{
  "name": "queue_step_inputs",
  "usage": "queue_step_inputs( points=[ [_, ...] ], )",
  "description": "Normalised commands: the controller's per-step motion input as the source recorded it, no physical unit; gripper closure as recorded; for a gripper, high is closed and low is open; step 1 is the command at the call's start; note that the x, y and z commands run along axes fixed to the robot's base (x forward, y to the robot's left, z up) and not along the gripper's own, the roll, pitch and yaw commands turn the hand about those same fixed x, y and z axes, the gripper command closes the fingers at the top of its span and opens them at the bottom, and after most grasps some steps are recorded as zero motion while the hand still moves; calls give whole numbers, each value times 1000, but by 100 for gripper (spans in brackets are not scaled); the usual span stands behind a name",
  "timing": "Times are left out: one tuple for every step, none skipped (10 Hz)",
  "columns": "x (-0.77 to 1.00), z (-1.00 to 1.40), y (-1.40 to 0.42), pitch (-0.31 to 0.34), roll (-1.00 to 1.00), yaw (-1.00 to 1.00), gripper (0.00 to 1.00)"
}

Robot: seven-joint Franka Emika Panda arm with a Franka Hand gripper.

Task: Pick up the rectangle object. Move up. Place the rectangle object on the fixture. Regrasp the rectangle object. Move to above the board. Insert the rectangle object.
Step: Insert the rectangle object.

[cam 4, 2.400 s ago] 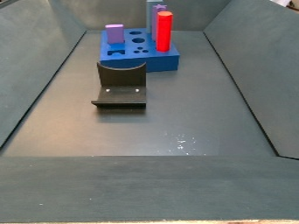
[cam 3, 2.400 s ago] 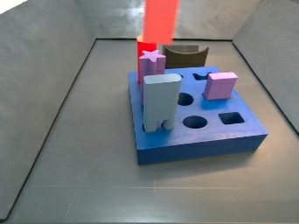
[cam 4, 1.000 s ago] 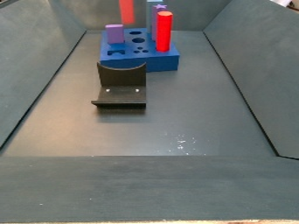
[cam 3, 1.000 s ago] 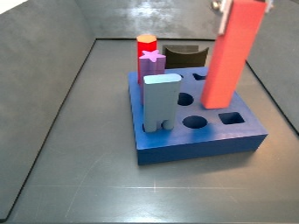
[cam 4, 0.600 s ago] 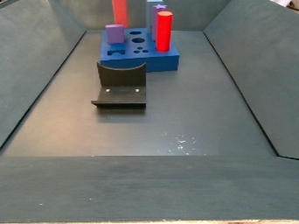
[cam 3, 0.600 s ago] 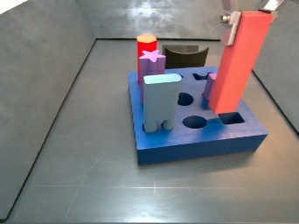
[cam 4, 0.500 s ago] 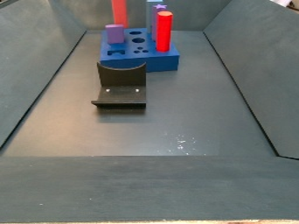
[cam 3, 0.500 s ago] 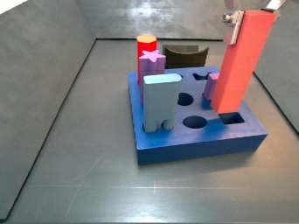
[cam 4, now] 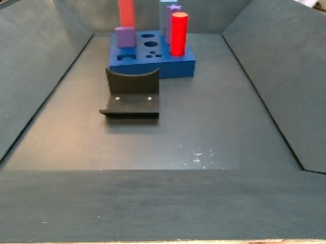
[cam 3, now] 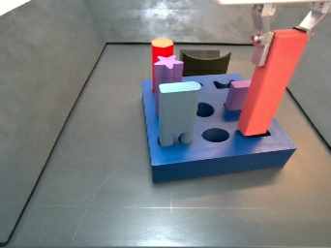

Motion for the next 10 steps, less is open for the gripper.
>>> queue_step_inputs(
  points=[
    [106, -149, 0, 0, 24, 0, 100],
    [171, -191, 0, -33, 0, 0, 100],
    [189, -209, 0, -27, 0, 0, 100],
    [243, -246, 0, -13, 11, 0, 100],
    [454, -220, 0, 0, 14, -29, 100],
    [426, -237, 11, 0, 26, -83, 100],
    [180, -306, 0, 0, 59, -86, 100],
    [23, -409, 0, 39, 214, -77, 100],
    [0, -306, 0, 113, 289, -69, 100],
    [-17, -269, 0, 144, 337, -91, 100]
  ],
)
